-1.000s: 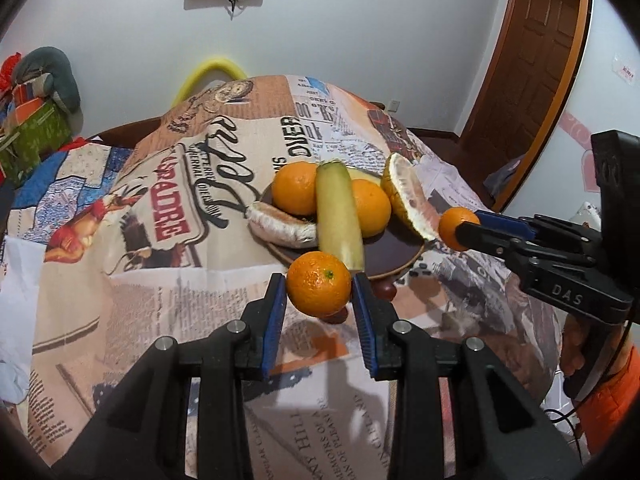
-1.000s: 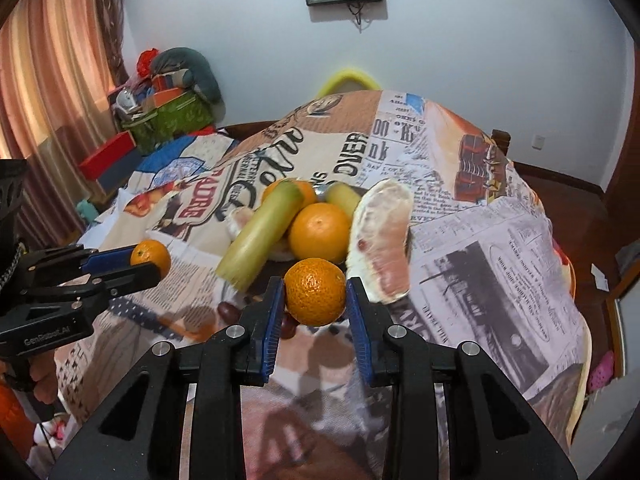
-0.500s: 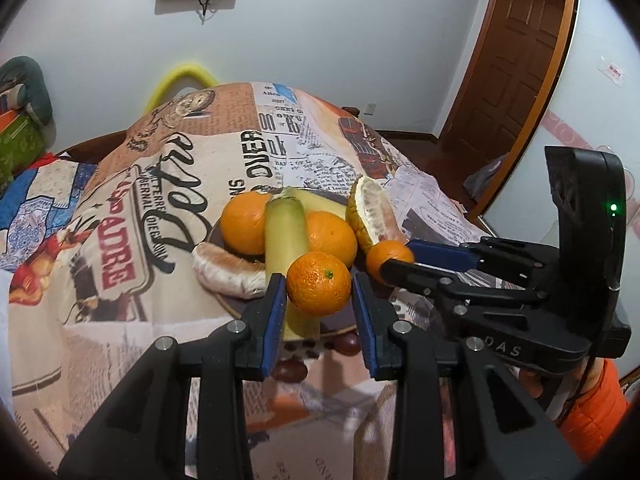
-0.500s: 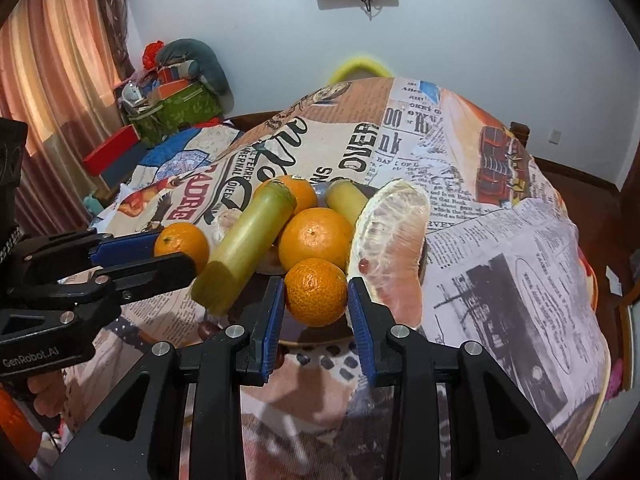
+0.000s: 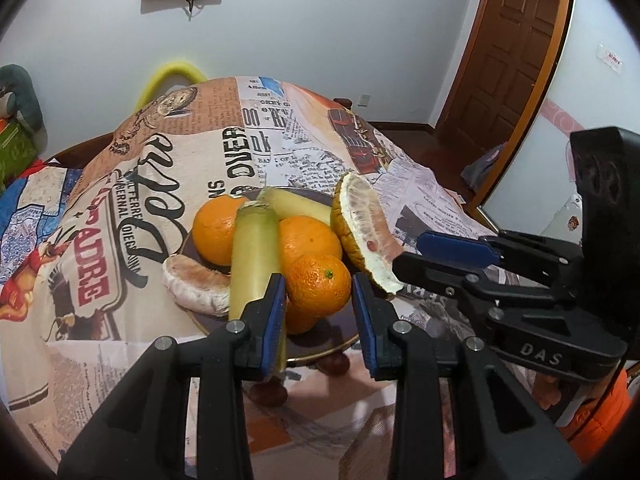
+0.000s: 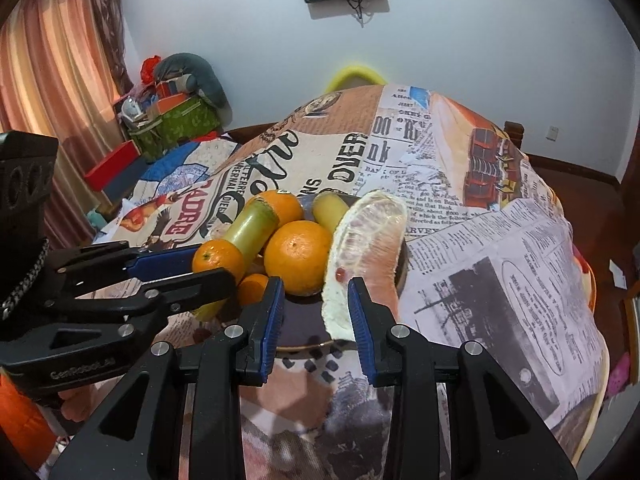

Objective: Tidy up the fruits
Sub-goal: 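Carry both mandarins onto the grey plate with both grippers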

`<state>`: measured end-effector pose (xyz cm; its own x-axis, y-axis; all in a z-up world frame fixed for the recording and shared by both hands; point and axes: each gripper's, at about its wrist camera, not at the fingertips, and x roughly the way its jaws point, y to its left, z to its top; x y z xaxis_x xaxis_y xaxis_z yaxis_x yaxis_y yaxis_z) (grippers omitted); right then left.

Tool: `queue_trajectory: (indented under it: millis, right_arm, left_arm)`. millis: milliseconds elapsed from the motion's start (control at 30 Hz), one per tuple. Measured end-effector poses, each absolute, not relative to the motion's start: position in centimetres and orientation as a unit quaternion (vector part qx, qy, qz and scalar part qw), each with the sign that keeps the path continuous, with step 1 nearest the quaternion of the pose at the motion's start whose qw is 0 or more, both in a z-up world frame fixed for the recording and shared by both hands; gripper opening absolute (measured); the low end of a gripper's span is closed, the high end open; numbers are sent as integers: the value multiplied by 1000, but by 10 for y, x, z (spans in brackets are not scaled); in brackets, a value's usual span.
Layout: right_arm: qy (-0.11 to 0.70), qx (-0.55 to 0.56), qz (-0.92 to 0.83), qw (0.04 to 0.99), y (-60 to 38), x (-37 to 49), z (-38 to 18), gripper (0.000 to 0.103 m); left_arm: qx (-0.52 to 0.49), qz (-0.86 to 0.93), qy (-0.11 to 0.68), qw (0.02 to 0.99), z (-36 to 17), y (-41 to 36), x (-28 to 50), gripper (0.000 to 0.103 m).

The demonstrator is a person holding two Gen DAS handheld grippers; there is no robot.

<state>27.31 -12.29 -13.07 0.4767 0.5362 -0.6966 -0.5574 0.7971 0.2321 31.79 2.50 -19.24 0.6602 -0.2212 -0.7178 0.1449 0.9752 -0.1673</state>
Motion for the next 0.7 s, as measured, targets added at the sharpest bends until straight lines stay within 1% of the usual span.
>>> queue_trajectory:
  millis: [233,333,700]
  right_arm:
    - [403,-8,311,861,-135,274,-131,31]
    - [404,-9,310,861,-137,274,-132,31]
    - [402,-12,314,860,-135,264,-129,31]
  left_arm:
    - [-42,-112,412,903,-197,13,329,33]
    - [-42,-116,417,900,-199,10,330,36]
    - [-36,-95,396,912,-181,21,308,36]
